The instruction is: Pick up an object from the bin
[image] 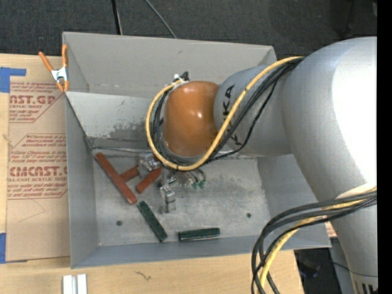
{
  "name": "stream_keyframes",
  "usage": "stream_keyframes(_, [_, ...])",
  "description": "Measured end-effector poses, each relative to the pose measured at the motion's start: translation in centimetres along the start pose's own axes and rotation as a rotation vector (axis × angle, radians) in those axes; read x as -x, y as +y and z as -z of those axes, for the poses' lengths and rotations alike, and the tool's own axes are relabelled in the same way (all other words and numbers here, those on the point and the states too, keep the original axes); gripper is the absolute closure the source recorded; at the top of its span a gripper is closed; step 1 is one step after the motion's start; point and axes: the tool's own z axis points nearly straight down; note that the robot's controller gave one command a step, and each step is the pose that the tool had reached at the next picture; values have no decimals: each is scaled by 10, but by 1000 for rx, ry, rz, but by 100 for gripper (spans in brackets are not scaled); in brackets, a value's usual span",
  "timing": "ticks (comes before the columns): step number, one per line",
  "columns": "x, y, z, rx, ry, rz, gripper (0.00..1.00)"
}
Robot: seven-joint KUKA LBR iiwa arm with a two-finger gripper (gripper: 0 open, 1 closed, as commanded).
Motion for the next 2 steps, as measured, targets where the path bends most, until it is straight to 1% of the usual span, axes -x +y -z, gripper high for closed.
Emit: stream_keyframes(2, [1, 1, 1, 1, 2, -1, 0])
